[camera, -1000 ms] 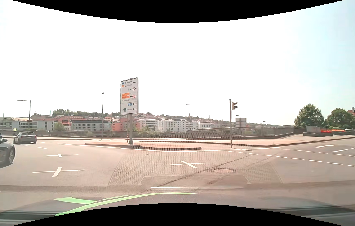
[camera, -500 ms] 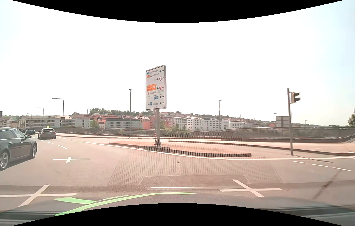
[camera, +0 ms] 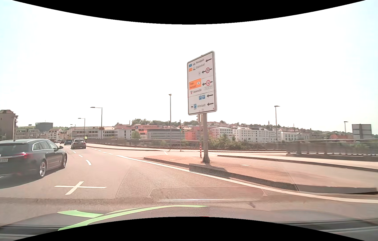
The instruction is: Follow the waypoints while adhering to traffic rules and regulations
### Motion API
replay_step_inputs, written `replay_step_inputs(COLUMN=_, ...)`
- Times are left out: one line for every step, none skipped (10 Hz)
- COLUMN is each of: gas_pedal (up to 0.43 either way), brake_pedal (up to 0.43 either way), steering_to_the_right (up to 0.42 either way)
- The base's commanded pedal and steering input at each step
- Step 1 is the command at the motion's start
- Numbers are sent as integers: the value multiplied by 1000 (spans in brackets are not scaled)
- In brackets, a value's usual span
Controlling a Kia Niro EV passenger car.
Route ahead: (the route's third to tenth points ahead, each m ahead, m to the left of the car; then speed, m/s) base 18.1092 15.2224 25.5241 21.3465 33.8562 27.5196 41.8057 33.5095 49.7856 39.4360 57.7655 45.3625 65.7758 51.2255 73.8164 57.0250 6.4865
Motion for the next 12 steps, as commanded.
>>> replay_step_inputs(gas_pedal=87, brake_pedal=0, steering_to_the_right=-234)
replay_step_inputs(gas_pedal=98, brake_pedal=0, steering_to_the_right=-233)
replay_step_inputs(gas_pedal=98, brake_pedal=0, steering_to_the_right=-232)
replay_step_inputs(gas_pedal=98, brake_pedal=0, steering_to_the_right=-229)
replay_step_inputs(gas_pedal=98, brake_pedal=0, steering_to_the_right=-224)
replay_step_inputs(gas_pedal=98, brake_pedal=0, steering_to_the_right=-220)
replay_step_inputs(gas_pedal=110, brake_pedal=0, steering_to_the_right=-214)
replay_step_inputs(gas_pedal=110, brake_pedal=0, steering_to_the_right=-201)
replay_step_inputs(gas_pedal=118, brake_pedal=0, steering_to_the_right=-190)
replay_step_inputs(gas_pedal=130, brake_pedal=0, steering_to_the_right=-175)
replay_step_inputs(gas_pedal=130, brake_pedal=0, steering_to_the_right=-164)
replay_step_inputs(gas_pedal=130, brake_pedal=0, steering_to_the_right=-151)
